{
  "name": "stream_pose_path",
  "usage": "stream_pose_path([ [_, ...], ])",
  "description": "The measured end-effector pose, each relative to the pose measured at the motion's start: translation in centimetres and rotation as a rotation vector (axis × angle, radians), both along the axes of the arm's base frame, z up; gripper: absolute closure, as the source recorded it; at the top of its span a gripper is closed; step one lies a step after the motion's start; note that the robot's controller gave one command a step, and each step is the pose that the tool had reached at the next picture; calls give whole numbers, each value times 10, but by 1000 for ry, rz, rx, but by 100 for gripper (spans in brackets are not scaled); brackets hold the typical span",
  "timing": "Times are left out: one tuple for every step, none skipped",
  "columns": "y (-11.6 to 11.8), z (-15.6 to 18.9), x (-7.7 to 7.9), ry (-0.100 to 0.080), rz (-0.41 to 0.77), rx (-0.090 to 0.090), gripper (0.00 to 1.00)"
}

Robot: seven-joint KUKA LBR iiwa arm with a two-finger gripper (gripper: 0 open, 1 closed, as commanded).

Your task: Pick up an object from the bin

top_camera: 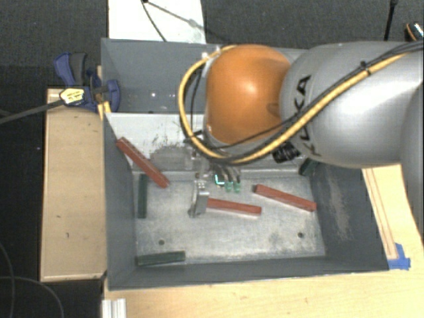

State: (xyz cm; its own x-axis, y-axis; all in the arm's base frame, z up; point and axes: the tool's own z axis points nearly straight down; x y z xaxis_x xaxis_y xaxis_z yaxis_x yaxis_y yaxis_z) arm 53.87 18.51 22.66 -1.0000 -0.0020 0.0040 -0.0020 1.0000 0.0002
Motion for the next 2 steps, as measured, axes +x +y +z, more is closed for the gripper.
stream_pose_path([
  [-69,-56,-18,1,-69,-4,0],
  [-125,-150,-19,2,-8,-1,0],
])
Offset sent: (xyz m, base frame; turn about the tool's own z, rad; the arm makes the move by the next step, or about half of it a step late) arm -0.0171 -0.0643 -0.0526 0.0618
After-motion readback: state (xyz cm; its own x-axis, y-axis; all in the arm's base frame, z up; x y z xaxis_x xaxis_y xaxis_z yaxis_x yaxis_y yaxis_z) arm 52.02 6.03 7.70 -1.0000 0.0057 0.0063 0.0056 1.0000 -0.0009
